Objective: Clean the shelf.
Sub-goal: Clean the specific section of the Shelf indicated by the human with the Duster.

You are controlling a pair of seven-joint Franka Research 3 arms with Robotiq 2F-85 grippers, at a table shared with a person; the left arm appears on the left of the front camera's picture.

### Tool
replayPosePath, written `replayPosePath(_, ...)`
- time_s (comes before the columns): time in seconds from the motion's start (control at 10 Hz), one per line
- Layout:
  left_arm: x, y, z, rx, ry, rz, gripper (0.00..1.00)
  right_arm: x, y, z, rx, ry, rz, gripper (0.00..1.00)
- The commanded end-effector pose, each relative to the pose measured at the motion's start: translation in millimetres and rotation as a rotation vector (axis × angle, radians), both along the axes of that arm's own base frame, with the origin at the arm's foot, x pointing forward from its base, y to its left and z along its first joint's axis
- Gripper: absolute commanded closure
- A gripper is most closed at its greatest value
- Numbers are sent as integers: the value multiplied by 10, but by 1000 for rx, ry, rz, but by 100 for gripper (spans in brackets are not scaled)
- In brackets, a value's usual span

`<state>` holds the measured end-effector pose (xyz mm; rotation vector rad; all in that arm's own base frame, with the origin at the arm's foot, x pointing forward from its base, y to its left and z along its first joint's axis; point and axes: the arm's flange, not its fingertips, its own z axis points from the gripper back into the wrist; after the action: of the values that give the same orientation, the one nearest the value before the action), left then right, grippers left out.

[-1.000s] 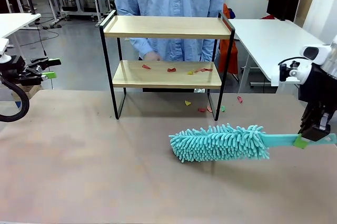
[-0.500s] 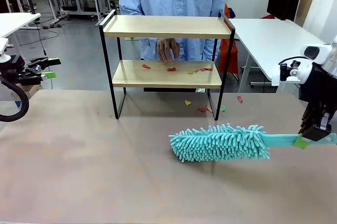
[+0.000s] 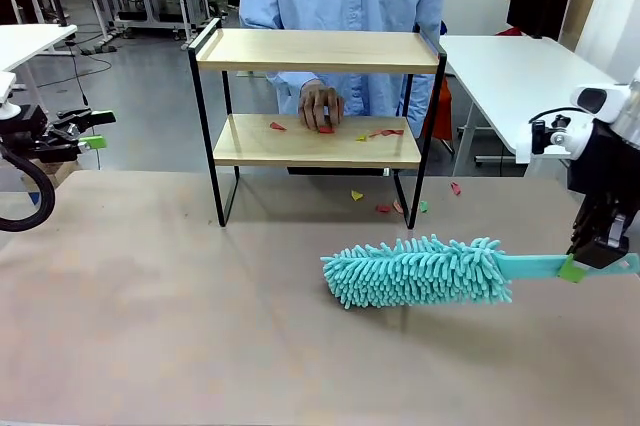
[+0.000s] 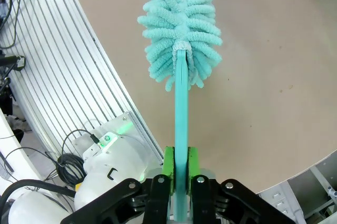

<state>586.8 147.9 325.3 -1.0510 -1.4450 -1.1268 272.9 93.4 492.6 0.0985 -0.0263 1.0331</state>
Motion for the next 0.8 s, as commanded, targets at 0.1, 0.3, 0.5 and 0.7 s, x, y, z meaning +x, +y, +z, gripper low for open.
replayPosePath(0.1,-28,-9,28,7,-8,-7,0,-16,9,21,-1,-3,1,87)
replayPosePath(0.3,-28,-9,28,7,-8,-7,0,-16,9,21,-1,-3,1,87)
replayPosePath(0.5,-28,-9,28,7,-8,-7,0,-16,9,21,-1,-3,1,87)
replayPosePath(0.7,-28,-9,28,7,-8,-7,0,-16,9,21,-1,-3,1,87)
